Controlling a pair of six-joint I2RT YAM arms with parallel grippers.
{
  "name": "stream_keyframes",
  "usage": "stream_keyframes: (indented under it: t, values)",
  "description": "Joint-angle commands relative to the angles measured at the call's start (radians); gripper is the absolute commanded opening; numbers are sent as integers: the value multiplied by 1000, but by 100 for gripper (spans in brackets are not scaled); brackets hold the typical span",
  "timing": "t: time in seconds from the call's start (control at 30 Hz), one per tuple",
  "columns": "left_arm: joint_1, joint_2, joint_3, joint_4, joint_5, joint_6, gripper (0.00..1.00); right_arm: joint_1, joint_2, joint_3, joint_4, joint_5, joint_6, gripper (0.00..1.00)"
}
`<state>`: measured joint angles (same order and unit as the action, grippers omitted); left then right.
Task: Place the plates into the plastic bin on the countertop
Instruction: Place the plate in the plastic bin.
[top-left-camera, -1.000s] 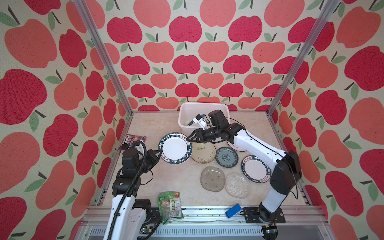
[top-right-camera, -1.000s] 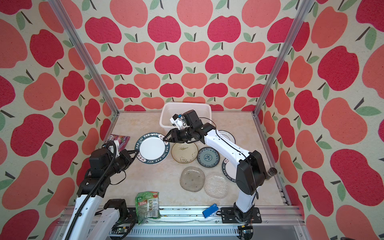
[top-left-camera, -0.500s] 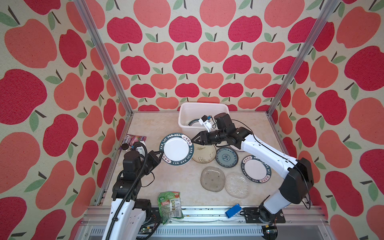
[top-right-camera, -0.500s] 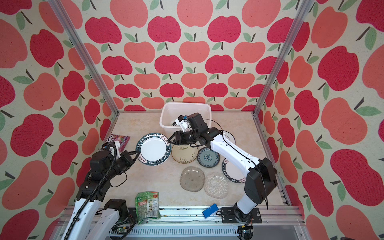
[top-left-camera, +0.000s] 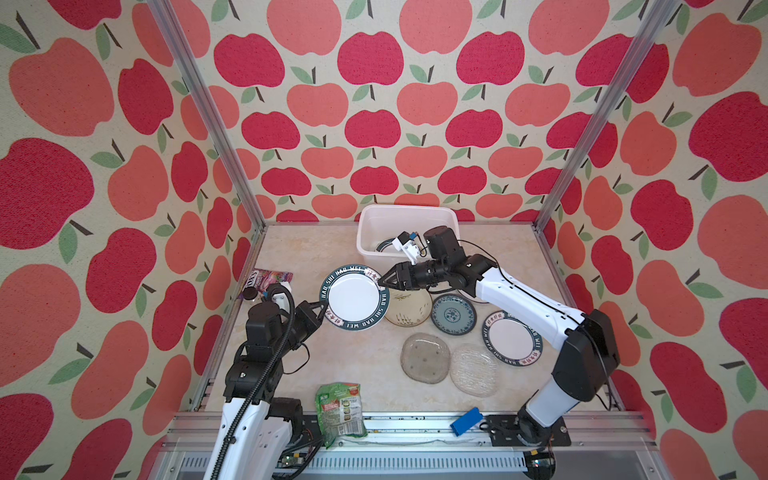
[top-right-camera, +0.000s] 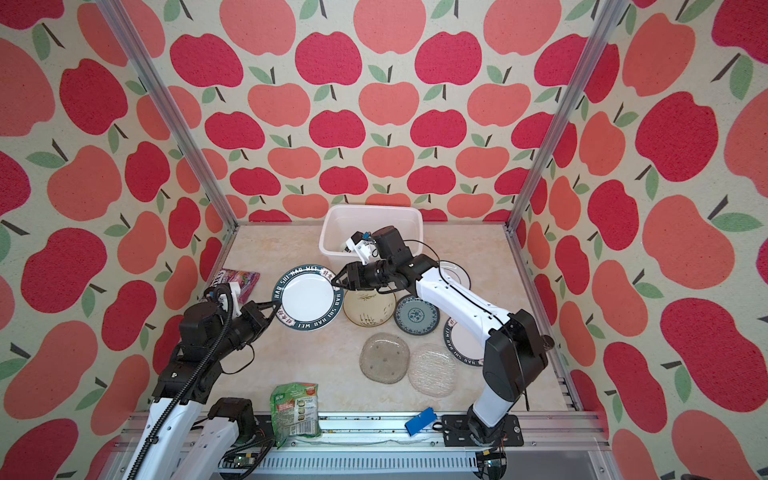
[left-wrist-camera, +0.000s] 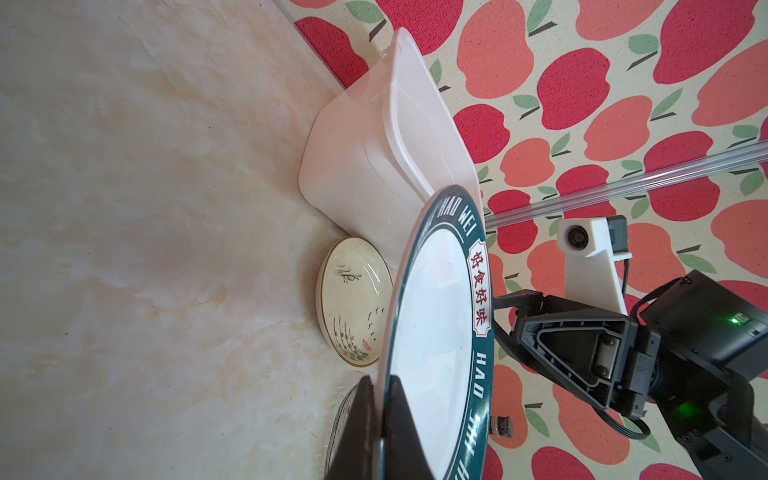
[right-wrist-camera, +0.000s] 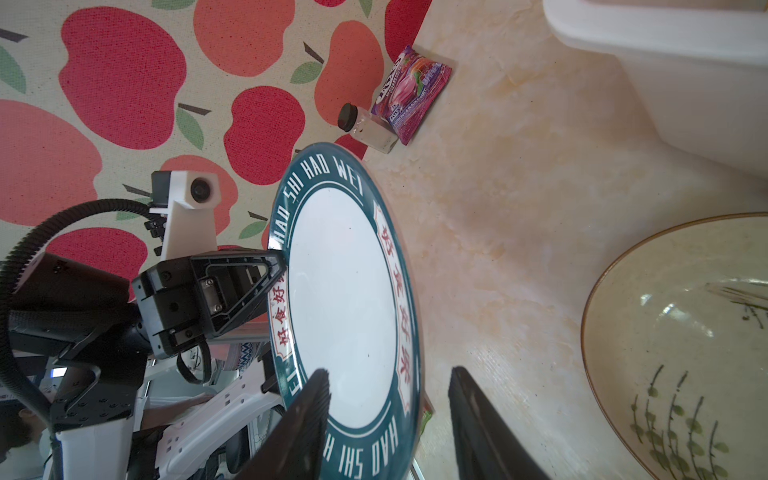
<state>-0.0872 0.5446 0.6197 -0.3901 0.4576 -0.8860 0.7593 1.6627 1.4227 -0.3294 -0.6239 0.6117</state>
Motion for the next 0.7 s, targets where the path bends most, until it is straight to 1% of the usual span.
stream_keyframes:
  t: [0.0, 0.1, 0.17, 0.23, 0.33, 0.43, 0.47, 0.53, 0.57, 0.67]
  values:
    - [-2, 10, -9, 96, 28, -22, 0, 11, 16, 13, 51, -49, 31, 49]
    - [-5, 31, -18, 127, 38, -27, 0, 11, 21, 2, 103, -91, 68, 44]
    - [-4, 56, -20, 152, 44, -28, 0, 11, 24, 2, 123, -106, 84, 39]
    - [-4, 90, -9, 157, 52, -17, 0, 9, 25, 18, 107, -108, 77, 26]
    - [-5, 140, 0, 178, 73, -6, 0, 8, 30, 44, 86, -111, 67, 25]
    - [-5, 196, 16, 209, 90, 4, 0, 6, 52, 66, 84, -128, 75, 21]
    - [-6, 212, 20, 225, 95, 3, 0, 5, 59, 75, 82, -129, 79, 16]
    - [-6, 239, 27, 253, 94, 2, 0, -6, 74, 89, 87, -136, 89, 7]
    - [-5, 255, 32, 264, 90, 5, 0, -16, 83, 99, 89, -147, 93, 0]
    - [-3, 315, 54, 287, 73, 15, 0, -62, 103, 127, 107, -171, 123, 0]
